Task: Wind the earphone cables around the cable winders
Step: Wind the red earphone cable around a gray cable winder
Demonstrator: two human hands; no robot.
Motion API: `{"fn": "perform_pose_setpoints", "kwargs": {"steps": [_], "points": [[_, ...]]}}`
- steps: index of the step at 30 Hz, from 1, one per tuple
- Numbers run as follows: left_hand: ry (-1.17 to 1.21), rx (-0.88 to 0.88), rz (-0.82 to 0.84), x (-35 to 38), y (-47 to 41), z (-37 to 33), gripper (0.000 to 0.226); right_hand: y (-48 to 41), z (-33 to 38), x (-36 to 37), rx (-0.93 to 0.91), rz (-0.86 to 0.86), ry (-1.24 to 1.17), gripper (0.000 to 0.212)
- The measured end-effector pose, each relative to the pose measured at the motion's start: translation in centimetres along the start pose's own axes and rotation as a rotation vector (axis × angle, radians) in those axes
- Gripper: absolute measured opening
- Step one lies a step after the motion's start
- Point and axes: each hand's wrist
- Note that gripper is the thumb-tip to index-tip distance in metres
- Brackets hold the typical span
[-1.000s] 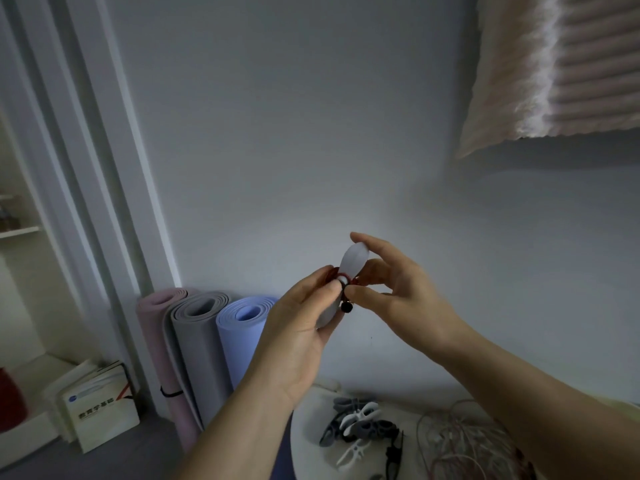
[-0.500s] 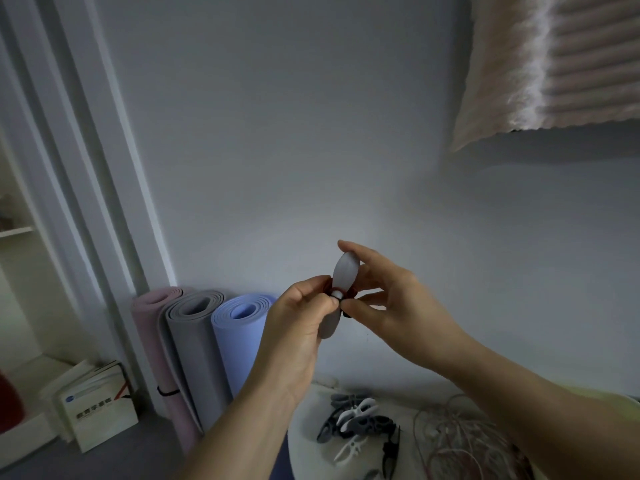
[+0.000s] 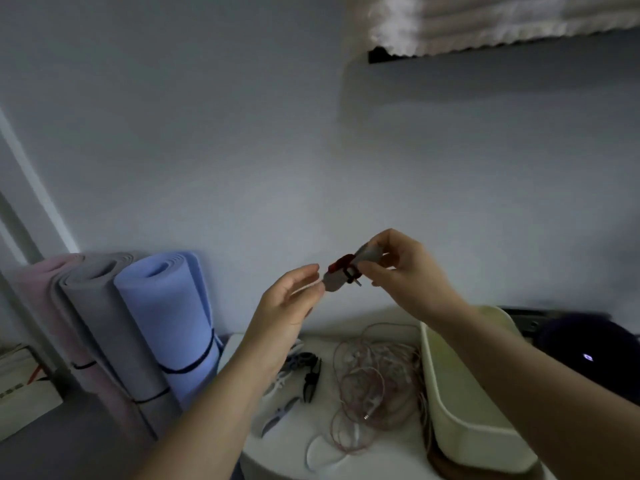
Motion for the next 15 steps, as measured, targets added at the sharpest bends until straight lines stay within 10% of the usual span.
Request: {"fn": "perform_pose_setpoints", "kwargs": {"steps": [15], "points": [[-0.458,-0.168,0.599,12.0,1.7,9.6,0.031,5.4,-14.2,-8.2,0.483,0.3,0.834,0.043]]}}
Point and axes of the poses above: each hand's wrist, its own y-axis away from the middle knuckle, its own x-axis out of the palm, z = x × y
